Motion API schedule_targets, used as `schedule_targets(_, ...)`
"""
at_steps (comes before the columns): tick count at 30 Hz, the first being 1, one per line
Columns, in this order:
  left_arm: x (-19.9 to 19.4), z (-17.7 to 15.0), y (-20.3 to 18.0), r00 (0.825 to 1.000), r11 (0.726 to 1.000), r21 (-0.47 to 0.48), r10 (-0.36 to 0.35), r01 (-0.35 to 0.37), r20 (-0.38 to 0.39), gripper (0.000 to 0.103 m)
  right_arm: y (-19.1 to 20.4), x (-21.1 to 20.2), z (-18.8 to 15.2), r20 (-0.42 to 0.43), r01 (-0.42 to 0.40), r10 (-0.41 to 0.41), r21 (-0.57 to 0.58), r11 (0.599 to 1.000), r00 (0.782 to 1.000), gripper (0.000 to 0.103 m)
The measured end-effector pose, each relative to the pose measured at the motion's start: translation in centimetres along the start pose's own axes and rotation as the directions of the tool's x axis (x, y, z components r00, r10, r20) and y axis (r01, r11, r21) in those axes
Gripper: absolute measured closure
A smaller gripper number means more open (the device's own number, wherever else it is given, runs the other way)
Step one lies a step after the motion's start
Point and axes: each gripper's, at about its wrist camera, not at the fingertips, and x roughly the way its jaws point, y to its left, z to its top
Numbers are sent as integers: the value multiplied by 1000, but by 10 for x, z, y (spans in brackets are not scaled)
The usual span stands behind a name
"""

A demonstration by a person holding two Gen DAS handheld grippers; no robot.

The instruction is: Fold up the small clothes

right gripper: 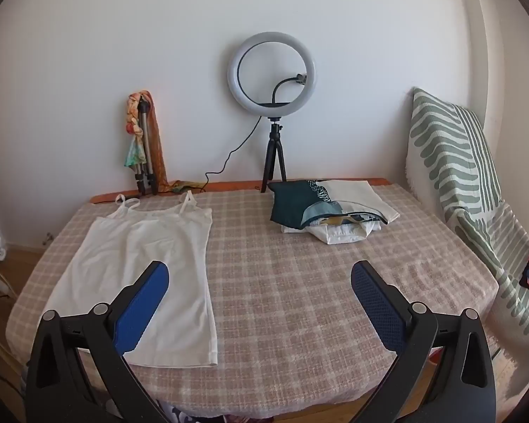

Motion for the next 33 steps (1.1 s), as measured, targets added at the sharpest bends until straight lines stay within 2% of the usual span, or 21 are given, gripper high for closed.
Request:
schedule_targets(2,-4,-1,5,1000,1000,-16,-5,5,15,0,2,0,1,4,9,-9,-10,1000,1000,0)
schedule_targets(3,-1,2,6,1000,1000,-20,1,-1,-6,0,3,0,2,6,11,-11,-15,1000,1000,0)
schedule_targets(6,0,3,12,1000,999,-32,3,-4,-5,0,0,-5,5,25,-5,5,0,1000,1000,0)
schedule_targets(7,-3,3,4,1000,1000,-17,21,-20,8,0,0,-6,6,26,-5,5,-3,1000,1000,0)
schedule_targets(33,-4,0,14,1000,999,-47,17,-17,1,0,8,-9,8,51,-7,7,-2,1000,999,0)
